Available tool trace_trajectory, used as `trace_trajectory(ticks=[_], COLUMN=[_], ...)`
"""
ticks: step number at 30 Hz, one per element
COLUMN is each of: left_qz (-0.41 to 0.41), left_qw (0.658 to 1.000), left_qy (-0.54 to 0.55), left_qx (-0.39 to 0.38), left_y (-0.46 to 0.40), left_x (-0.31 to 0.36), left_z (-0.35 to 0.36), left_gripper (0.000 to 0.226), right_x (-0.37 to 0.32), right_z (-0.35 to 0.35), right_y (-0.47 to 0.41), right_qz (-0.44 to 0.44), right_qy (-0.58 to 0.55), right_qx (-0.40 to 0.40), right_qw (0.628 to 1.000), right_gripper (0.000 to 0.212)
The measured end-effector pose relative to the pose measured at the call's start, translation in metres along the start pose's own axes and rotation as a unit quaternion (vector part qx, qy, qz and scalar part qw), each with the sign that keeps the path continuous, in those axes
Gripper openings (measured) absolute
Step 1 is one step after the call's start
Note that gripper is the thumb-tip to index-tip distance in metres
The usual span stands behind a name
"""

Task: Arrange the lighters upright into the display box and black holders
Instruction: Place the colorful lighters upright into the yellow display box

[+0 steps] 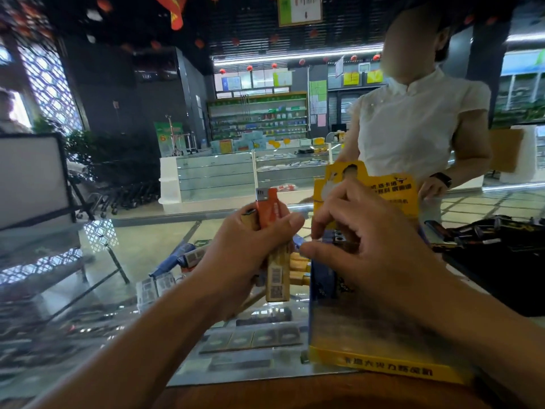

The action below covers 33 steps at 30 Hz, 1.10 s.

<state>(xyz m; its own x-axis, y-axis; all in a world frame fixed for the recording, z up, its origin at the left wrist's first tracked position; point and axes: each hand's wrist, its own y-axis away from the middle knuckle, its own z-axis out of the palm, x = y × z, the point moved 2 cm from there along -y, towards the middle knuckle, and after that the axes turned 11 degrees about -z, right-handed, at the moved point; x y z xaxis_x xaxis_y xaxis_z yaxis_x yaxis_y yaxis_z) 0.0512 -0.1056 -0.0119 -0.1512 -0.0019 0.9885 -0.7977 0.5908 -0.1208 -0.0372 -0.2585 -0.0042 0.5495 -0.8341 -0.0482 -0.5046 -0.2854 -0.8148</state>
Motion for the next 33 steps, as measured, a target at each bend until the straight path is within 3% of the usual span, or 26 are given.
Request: trace_trajectory(ticks=[3, 7, 15, 20, 23, 28, 33], left_qz=[0.012, 0.014, 0.067, 0.07, 0.064, 0.096, 0.136], left_qw=[0.997, 0.991, 0.997, 0.996, 0.997, 0.981, 0.963], left_qy=[0.07, 0.11, -0.015, 0.042, -0.015, -0.168, -0.228], left_qx=[-0.038, -0.07, 0.023, 0.035, 0.032, 0.007, 0.05], left_y=[0.003, 0.01, 0.013, 0.009, 0.009, 0.017, 0.018], left_x=[0.004, 0.006, 0.003, 0.003, 0.004, 0.007, 0.007], left_z=[0.005, 0.015, 0.022, 0.014, 0.011, 0.021, 0.022], left_gripper=[0.039, 0.054, 0.061, 0.06, 0.045, 0.033, 0.027], right_x=[-0.007, -0.013, -0.016, -0.009, 0.002, 0.016, 0.012], right_z=[0.003, 0.002, 0.006, 0.0, -0.008, -0.014, -0.015], right_y=[-0.003, -0.005, -0.001, 0.0, 0.001, 0.003, 0.002], right_qz=[-0.016, 0.007, 0.07, 0.102, 0.141, 0.153, 0.164], right_qy=[-0.014, -0.091, -0.161, -0.249, -0.287, -0.204, -0.216], right_qx=[-0.013, -0.02, -0.03, 0.0, 0.037, 0.073, 0.077], right_qw=[1.0, 0.996, 0.984, 0.963, 0.947, 0.964, 0.959], right_gripper=[0.028, 0.038, 0.046, 0.034, 0.034, 0.025, 0.047])
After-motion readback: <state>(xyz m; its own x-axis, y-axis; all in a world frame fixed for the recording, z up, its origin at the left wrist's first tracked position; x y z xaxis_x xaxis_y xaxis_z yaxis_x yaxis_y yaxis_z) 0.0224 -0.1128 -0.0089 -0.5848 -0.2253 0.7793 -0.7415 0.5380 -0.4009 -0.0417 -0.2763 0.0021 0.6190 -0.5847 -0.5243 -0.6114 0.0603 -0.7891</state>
